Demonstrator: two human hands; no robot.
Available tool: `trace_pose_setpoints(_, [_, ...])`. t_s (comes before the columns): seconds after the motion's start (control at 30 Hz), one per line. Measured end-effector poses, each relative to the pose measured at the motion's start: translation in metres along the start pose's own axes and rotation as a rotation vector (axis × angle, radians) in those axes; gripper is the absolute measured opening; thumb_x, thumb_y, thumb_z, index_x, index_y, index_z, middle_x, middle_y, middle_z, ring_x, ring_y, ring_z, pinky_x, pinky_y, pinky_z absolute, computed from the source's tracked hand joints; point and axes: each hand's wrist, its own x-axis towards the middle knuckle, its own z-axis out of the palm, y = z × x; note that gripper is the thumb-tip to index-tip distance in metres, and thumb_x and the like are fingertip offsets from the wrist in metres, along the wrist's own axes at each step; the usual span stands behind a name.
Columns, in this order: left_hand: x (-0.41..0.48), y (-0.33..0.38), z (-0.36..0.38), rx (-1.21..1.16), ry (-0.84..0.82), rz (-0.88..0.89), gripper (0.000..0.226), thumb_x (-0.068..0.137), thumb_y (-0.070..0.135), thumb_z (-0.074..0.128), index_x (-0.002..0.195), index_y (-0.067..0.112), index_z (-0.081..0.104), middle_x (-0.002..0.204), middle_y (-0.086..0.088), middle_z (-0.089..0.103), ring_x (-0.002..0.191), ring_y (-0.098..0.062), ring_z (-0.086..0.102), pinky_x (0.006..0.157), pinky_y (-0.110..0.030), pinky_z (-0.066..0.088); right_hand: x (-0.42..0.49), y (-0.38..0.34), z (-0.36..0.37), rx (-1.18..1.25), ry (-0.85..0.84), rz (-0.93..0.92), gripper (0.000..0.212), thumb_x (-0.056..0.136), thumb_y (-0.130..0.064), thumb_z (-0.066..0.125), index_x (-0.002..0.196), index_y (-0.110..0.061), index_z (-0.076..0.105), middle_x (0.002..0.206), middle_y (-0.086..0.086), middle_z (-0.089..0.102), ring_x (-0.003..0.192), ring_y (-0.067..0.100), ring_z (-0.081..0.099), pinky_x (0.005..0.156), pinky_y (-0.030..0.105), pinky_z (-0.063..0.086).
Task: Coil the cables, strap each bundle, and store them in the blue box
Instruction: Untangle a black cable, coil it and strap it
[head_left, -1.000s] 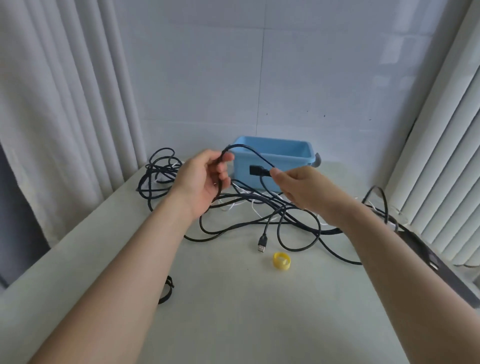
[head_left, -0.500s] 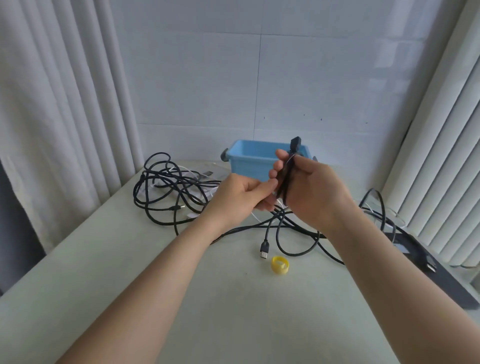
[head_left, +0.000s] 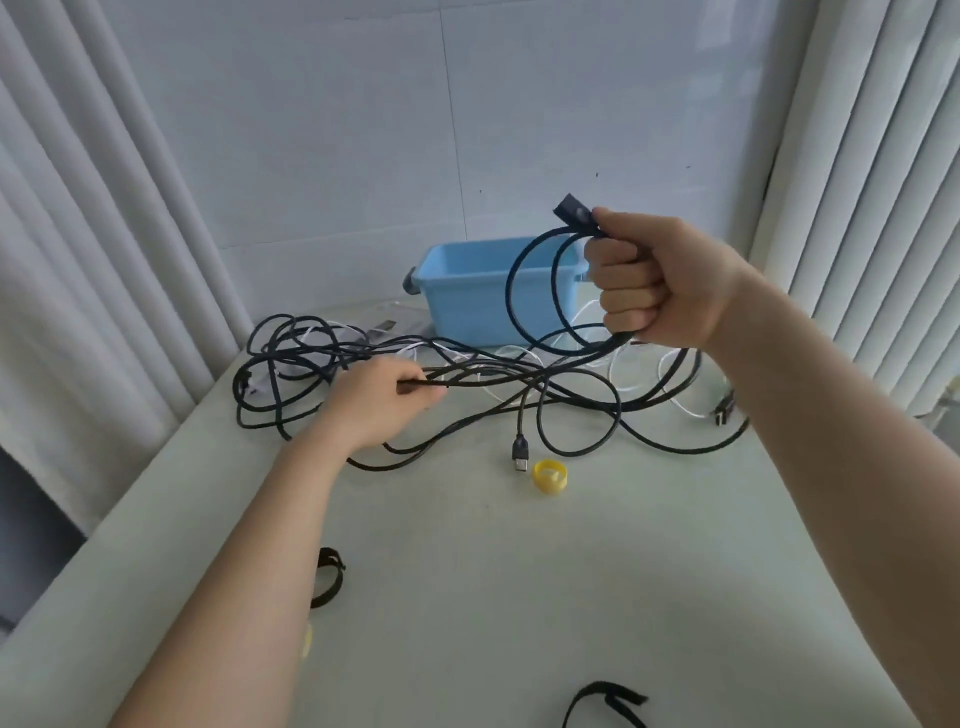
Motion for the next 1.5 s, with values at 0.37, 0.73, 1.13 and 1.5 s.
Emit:
trace_pose_setpoints(0.37, [-0.005,0.005,-0.010,-0.436,0.153,-0.099,0.030,0.094,0.026,0.043,0.066,0.018,0.036,0.067,0.000,0.036,0.067,-0.019,0.033,0.063,-0.037,0.026,0.004,0.015,0.005,-0.522,-0.092,0.001,0.054,0.087,-0.054,0.053,0.056,-0.023,0.022,0.050,-0.005,0.017,0.044,0.013,0.012,0.046,0.026,0.009])
trace_pose_setpoints(0.73, [-0.016,0.080,-0.018,-1.147,0.269,0.054,0.025,0.105,0.015,0.047,0.090,0.010,0.067,0.063,0.004,0.043,0.052,-0.009,0.034,0.049,-0.019,0.029,0.029,0.054,0.059,-0.147,0.323,-0.127,0.034,0.105,-0.026,0.046,0.077,-0.009,0.054,0.067,0.010,0.062,0.052,0.020,0.053,0.053,0.029,0.043])
trace_pose_setpoints(1.13, [-0.026,0.108,0.026,-0.847,0.120,0.137,0.029,0.097,0.029,0.063,0.072,0.016,0.071,0.070,-0.003,0.074,0.071,-0.012,0.072,0.077,-0.028,0.054,0.029,0.042,0.045,0.371,0.206,-0.044,0.038,0.105,-0.038,0.042,0.074,-0.019,0.053,0.054,-0.008,0.047,0.055,0.012,0.057,0.061,0.030,0.048])
trace_pose_setpoints(1.5, [-0.008,0.004,0.006,-0.348,-0.078,0.062,0.046,0.099,0.055,0.048,0.080,0.022,0.073,0.067,0.001,0.058,0.067,-0.012,0.057,0.074,-0.032,0.045,0.017,0.003,-0.032,0.437,0.254,-0.236,0.044,0.105,-0.029,0.035,0.062,-0.021,0.041,0.044,-0.009,0.019,0.035,0.008,0.016,0.041,0.022,0.021])
